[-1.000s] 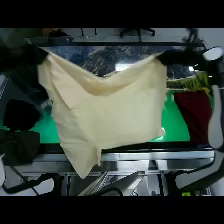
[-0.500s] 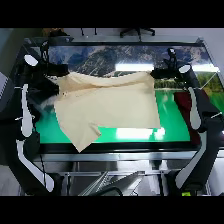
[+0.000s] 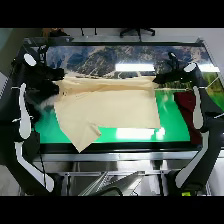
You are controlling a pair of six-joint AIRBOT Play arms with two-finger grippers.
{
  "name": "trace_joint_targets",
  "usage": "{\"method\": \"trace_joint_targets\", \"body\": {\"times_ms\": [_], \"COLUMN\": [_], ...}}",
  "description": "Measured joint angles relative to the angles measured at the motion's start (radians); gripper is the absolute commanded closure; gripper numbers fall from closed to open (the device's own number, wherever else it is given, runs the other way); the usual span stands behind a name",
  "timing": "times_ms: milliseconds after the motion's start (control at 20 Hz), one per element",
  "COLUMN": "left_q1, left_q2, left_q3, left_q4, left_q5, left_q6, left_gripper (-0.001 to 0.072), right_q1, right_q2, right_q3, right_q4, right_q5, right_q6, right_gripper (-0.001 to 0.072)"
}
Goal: Fold the shirts.
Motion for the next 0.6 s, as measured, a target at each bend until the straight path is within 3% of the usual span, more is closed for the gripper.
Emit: {"method": "trace_joint_targets", "body": {"times_ms": [400,450,500,550,600], "left_q1": [-0.058,-0.060,-0.060,-0.060,-0.060], "left_q2": [-0.070,-0.071,-0.071,-0.071,-0.071], "left_q3": [-0.001,-0.001,0.000,0.004,0.012], "left_q4": [0.161,0.168,0.175,0.183,0.190], "left_q5": [-0.045,-0.045,-0.045,-0.051,-0.066], "left_q6": [-0.048,-0.050,-0.052,-0.053,-0.056], "left_gripper": [0.0686,0.0682,0.0400,0.0005,0.0014], "right_q1": [0.016,0.017,0.018,0.018,0.018], "right_q2": [-0.021,-0.021,-0.020,-0.016,-0.008], "right_q3": [-0.042,-0.042,-0.043,-0.044,-0.044], "right_q4": [-0.044,-0.047,-0.049,-0.056,-0.068], "right_q5": [-0.032,-0.034,-0.035,-0.036,-0.036], "right_q6": [0.006,0.006,0.006,0.006,0.006], "right_gripper": [0.0679,0.0550,0.0408,0.0403,0.0392]}}
